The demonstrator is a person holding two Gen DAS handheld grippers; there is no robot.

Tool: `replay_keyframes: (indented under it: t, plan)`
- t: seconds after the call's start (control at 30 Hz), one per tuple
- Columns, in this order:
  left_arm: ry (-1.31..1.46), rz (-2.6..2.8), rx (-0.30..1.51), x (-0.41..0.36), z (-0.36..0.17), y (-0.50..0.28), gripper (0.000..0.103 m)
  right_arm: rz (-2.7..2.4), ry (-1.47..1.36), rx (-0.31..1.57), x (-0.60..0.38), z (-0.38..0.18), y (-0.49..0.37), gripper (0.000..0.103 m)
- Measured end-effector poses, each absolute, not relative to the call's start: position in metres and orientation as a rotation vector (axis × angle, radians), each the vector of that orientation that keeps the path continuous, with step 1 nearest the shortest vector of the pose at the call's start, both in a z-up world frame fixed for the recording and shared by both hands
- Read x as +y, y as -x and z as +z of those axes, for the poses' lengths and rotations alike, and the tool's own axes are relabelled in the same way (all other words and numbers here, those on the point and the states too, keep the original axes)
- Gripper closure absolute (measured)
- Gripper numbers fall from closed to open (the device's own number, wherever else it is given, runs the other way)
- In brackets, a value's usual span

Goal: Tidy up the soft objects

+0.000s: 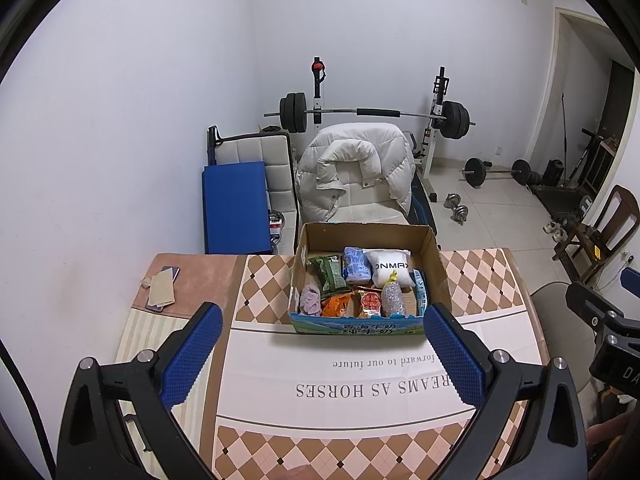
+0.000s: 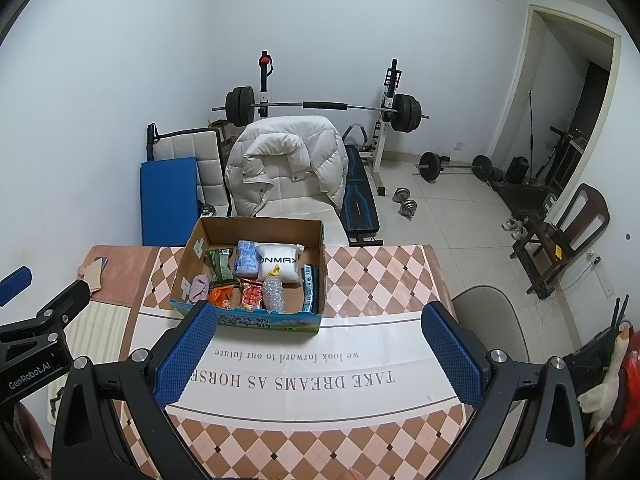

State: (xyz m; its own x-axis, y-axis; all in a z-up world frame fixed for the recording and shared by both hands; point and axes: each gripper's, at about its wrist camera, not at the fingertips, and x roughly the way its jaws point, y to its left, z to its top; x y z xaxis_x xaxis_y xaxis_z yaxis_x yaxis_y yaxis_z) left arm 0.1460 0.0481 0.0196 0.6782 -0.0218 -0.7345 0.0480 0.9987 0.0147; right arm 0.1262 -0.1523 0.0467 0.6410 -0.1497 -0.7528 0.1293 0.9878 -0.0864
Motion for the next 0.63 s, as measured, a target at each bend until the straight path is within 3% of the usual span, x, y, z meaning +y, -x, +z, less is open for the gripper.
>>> replay_keyframes:
  t: [0.63]
  plan:
    - [-0.028,-0.025,0.810,0.0524,0.0300,-0.1488,0.000,-0.157,0.024,0.857,-0.1533,0.0461,-0.1248,0.000]
